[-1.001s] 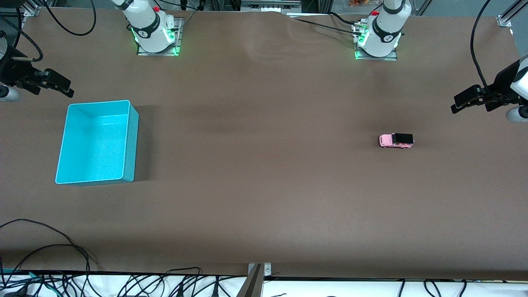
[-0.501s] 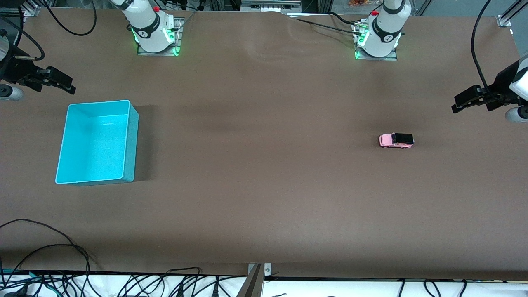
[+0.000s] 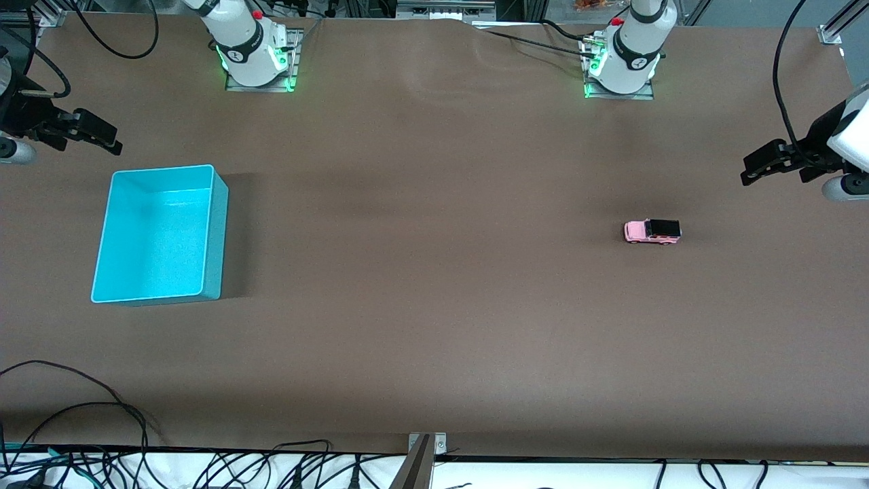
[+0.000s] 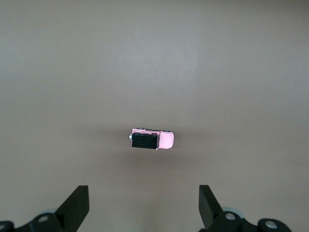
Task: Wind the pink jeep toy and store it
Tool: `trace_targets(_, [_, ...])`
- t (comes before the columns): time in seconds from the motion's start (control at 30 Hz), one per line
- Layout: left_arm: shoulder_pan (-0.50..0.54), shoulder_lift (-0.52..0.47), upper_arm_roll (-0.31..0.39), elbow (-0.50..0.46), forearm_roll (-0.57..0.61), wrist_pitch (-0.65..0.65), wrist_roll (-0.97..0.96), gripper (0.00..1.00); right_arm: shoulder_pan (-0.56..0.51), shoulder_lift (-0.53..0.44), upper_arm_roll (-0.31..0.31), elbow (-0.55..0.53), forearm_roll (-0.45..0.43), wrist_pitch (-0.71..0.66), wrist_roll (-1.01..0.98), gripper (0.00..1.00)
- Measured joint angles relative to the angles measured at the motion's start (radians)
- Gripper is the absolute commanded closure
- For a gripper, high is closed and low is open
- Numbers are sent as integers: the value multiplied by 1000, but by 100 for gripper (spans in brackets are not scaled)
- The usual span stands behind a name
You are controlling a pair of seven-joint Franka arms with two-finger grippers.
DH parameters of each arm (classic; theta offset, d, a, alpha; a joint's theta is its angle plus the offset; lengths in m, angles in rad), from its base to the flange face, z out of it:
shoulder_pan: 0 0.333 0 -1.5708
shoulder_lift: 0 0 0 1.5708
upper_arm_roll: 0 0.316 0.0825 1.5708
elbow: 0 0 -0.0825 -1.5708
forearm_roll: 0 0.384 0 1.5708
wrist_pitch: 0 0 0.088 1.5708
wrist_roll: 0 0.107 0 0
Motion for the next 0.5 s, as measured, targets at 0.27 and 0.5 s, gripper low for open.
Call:
trace_targets(0.27, [0, 0, 0, 0, 0, -1, 0, 0, 0, 1, 0, 0, 0, 5, 0, 0])
trace_targets(0.5, [0, 0, 0, 0, 0, -1, 0, 0, 0, 1, 0, 2, 1, 5, 0, 0])
